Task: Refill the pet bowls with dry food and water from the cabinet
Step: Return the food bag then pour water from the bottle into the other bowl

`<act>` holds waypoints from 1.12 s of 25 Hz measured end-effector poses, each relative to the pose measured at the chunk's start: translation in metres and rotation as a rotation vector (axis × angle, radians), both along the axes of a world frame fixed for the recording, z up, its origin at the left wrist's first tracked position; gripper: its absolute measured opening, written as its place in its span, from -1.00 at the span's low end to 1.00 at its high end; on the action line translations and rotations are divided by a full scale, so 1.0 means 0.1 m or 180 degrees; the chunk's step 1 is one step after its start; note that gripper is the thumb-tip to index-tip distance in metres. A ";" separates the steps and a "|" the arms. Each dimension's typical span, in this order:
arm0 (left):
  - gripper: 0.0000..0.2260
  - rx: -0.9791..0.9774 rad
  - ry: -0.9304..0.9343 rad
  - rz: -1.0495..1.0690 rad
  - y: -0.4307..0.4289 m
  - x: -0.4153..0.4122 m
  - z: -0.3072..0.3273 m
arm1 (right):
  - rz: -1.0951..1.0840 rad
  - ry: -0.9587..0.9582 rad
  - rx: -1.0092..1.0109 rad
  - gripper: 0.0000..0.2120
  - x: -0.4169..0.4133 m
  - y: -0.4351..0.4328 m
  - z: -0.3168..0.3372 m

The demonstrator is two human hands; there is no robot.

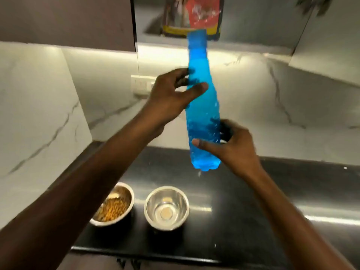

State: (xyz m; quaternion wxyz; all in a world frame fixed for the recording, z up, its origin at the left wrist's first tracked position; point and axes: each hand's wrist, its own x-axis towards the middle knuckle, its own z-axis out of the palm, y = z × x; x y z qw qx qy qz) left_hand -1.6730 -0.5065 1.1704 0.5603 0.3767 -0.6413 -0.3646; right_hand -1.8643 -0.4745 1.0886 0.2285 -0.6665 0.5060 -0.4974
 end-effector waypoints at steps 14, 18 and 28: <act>-0.67 0.3134 0.1420 0.0248 0.81 -0.15 -3.04 | 0.0527 0.1892 0.2037 -0.48 -0.35 0.87 -1.91; -0.65 0.3643 0.1627 0.0162 0.90 -0.21 -3.29 | 0.0582 0.2164 0.2437 -0.52 -0.44 0.97 -2.00; -0.65 0.3980 0.1786 0.0088 1.00 -0.25 -3.34 | 0.0653 0.2487 0.2673 -0.44 -0.52 0.99 -1.99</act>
